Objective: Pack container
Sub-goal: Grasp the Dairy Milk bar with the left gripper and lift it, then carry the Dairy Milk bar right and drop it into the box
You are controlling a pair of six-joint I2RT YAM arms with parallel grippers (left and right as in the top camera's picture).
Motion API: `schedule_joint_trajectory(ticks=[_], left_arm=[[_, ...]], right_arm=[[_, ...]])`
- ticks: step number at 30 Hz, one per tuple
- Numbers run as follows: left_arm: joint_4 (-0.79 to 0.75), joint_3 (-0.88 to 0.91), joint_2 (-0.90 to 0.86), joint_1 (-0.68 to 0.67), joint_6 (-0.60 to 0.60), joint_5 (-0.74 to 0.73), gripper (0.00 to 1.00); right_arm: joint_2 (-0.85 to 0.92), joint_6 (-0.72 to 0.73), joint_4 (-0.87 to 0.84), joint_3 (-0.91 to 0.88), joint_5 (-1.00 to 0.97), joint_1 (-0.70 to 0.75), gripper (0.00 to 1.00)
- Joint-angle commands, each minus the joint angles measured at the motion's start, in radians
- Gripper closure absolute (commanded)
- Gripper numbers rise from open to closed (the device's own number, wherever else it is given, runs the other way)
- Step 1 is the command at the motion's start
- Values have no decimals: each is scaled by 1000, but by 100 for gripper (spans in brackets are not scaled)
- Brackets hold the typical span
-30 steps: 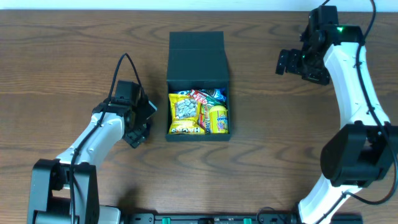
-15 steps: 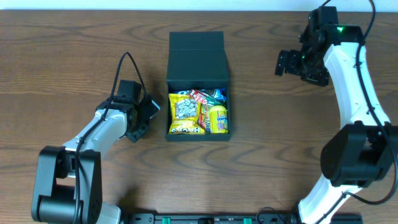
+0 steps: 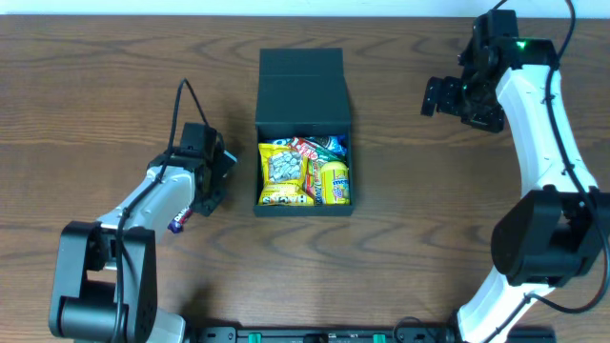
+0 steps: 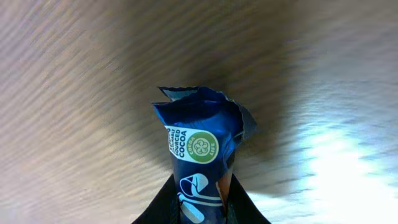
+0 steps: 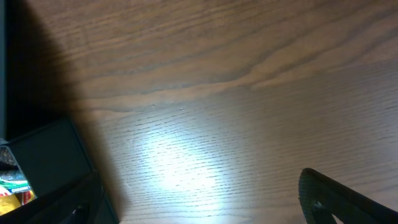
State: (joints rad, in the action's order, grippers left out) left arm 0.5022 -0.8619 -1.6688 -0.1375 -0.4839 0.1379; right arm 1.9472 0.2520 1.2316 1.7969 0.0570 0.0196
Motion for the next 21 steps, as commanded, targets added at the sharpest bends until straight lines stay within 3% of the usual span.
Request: schedule_joint_trajectory(ticks=[1,6,11,17,18,21], left_arm=[[23,-102,-10,6,220,82,93],[89,-269,-10,-1,398,50,94],[124,-437,-5,-60,170,-153,94],[68,-510,-5,-182,314,-171,94],[68,-510,-5,-203,283,-190,94],[86,-508,-5,-287,1,-294,94]], right_arm=[[-14,5,-5,13,7,5,1],[-14,5,-5,13,7,5,1],[-14,5,-5,13,7,5,1],[-14,5,-5,13,7,5,1],[-14,5,-5,13,7,5,1],[-14,5,-8,13,7,5,1]])
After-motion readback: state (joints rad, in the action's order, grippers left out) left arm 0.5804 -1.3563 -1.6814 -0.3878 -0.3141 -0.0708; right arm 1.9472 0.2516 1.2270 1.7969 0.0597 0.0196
